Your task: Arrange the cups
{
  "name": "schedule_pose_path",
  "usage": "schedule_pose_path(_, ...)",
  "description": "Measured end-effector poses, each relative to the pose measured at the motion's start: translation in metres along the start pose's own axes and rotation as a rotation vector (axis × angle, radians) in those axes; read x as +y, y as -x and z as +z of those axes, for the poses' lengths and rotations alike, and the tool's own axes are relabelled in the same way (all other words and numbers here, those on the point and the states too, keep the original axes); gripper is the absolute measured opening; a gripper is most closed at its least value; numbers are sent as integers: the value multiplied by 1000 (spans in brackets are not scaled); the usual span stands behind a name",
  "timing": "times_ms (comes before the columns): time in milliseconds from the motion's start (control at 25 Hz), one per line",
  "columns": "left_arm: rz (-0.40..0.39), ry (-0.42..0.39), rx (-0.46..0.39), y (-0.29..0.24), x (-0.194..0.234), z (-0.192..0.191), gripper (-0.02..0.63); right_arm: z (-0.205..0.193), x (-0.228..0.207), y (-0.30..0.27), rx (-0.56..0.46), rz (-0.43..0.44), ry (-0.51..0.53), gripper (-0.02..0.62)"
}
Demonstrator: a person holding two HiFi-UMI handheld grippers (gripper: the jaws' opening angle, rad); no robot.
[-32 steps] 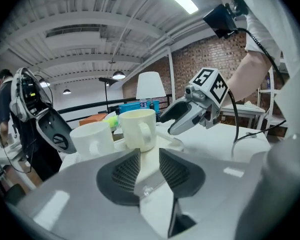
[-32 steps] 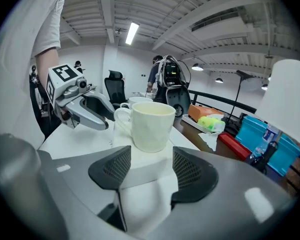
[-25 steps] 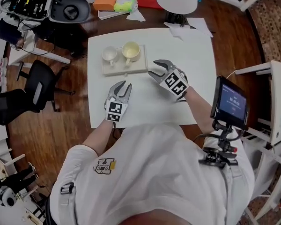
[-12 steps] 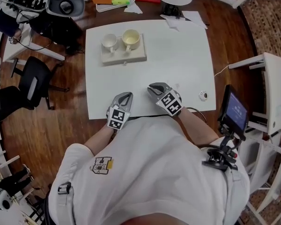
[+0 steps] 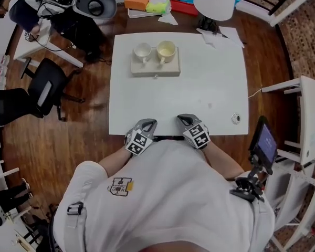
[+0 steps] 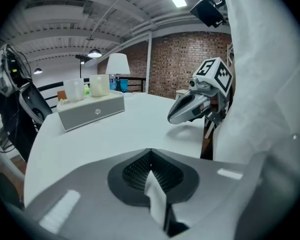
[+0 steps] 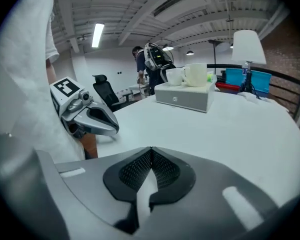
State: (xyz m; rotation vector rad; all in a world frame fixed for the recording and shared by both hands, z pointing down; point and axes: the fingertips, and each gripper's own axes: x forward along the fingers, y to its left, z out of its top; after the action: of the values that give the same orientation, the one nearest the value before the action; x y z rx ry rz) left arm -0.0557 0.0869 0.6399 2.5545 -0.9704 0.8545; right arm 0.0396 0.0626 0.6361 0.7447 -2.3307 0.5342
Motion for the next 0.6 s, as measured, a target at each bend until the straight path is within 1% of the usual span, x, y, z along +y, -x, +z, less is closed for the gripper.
schedule_pose_path(80, -6, -6, 1, 3, 2, -2, 0, 1, -5, -1, -5, -22, -32, 0)
schedule_pose_path(160, -13, -11, -1, 5, 4, -3, 0, 3, -5, -1, -7, -41, -41, 0)
schedule_pose_path(360, -16, -30, -17, 9, 15, 0, 0, 13, -1, -9, -21, -53, -31, 0)
schedule_pose_path(600, -30, -67, -18, 5, 13, 2, 0, 11, -2, -5, -19, -66, -22, 0)
